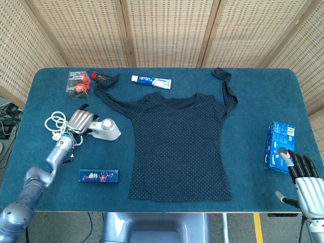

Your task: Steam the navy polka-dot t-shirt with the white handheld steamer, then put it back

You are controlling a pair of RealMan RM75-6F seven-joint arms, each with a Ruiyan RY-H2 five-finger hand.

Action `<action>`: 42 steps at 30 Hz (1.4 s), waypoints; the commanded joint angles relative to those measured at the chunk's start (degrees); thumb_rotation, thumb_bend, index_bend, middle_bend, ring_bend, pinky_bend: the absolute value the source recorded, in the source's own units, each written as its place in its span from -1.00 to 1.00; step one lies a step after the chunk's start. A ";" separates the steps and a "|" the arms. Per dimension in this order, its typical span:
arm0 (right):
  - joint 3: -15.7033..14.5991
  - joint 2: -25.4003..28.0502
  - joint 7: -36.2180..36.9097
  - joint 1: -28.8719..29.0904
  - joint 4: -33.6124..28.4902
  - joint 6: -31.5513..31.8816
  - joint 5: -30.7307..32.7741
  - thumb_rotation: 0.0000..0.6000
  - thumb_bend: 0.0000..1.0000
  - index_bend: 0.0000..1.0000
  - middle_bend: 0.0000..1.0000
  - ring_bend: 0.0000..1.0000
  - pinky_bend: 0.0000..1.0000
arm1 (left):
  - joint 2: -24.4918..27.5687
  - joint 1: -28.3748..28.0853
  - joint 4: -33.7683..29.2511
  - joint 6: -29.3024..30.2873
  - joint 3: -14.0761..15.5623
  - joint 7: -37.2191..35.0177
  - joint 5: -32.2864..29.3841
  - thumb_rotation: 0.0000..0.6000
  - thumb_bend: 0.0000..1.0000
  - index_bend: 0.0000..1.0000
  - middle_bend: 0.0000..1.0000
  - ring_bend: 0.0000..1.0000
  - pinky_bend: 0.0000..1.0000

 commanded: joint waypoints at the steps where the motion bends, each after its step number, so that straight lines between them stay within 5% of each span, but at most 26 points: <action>1: -0.06 0.04 -0.21 -0.08 -0.16 0.09 -0.13 1.00 -1.00 -0.93 -1.00 -1.00 -1.00 | 3.04 0.82 -4.22 1.05 0.01 1.32 -0.06 1.00 -1.00 -1.00 -1.00 -1.00 -0.99; 10: -0.62 0.20 -0.67 -0.50 -0.83 1.13 -1.80 1.00 -1.00 -0.93 -1.00 -1.00 -1.00 | 14.02 4.06 -21.87 6.03 -0.48 1.17 -0.44 1.00 -1.00 -1.00 -1.00 -1.00 -1.00; 22: -1.32 0.38 -0.76 -0.96 -1.32 2.01 -3.52 1.00 -1.00 -0.93 -1.00 -1.00 -1.00 | 22.05 6.73 -37.17 6.71 -0.03 8.26 -1.71 1.00 -1.00 -1.00 -1.00 -1.00 -1.00; 32: -2.07 1.07 0.44 -1.61 -1.78 3.67 -5.85 1.00 -1.00 -0.93 -1.00 -1.00 -1.00 | 31.06 13.90 -50.08 20.24 -0.51 12.81 -0.84 1.00 -1.00 -1.00 -1.00 -1.00 -1.00; 42: -1.59 1.48 2.44 -1.43 -1.17 3.46 -4.72 1.00 -1.00 -0.93 -1.00 -1.00 -1.00 | 38.53 27.67 -69.54 35.50 -0.82 33.72 -8.99 1.00 -1.00 -1.00 -1.00 -1.00 -1.00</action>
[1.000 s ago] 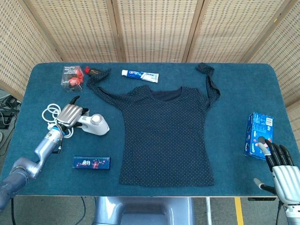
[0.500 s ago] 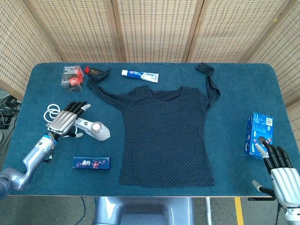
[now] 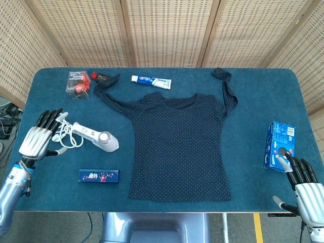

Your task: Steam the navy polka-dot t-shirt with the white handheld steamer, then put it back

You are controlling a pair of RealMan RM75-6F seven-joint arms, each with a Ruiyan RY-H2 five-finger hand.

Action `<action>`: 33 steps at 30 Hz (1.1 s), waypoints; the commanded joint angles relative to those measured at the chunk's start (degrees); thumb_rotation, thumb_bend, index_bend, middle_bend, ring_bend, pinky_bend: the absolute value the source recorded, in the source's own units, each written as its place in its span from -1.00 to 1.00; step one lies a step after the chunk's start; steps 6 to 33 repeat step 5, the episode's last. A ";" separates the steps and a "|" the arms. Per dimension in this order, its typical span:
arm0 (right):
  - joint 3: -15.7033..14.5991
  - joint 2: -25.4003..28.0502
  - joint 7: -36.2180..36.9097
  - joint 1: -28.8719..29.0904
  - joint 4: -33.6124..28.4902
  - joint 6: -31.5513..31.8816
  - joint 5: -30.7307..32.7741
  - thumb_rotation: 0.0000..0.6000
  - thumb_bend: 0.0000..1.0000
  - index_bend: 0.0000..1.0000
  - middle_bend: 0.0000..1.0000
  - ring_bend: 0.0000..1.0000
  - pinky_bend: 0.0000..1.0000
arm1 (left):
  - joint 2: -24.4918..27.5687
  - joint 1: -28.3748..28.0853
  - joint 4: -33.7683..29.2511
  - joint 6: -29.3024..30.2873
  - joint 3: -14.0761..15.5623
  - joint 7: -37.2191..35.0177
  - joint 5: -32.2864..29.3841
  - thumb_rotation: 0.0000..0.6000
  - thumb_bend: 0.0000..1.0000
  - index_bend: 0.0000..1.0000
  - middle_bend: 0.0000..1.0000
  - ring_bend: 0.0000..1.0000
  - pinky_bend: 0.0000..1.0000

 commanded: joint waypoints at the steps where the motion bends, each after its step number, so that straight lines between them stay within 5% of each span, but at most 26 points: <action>1: 0.20 0.07 0.53 0.19 0.17 -0.44 0.61 1.00 -1.00 -0.93 -1.00 -1.00 -1.00 | 3.52 7.06 -9.01 7.68 0.20 8.42 -3.84 1.00 -1.00 -1.00 -1.00 -1.00 -1.00; 5: 0.50 0.17 1.30 0.49 0.37 -1.13 1.61 1.00 -1.00 -0.93 -1.00 -1.00 -1.00 | 4.95 11.48 -14.48 12.40 1.54 10.55 -4.20 1.00 -1.00 -1.00 -1.00 -1.00 -1.00; 33: 0.50 0.17 1.30 0.49 0.37 -1.13 1.61 1.00 -1.00 -0.93 -1.00 -1.00 -1.00 | 4.95 11.48 -14.48 12.40 1.54 10.55 -4.20 1.00 -1.00 -1.00 -1.00 -1.00 -1.00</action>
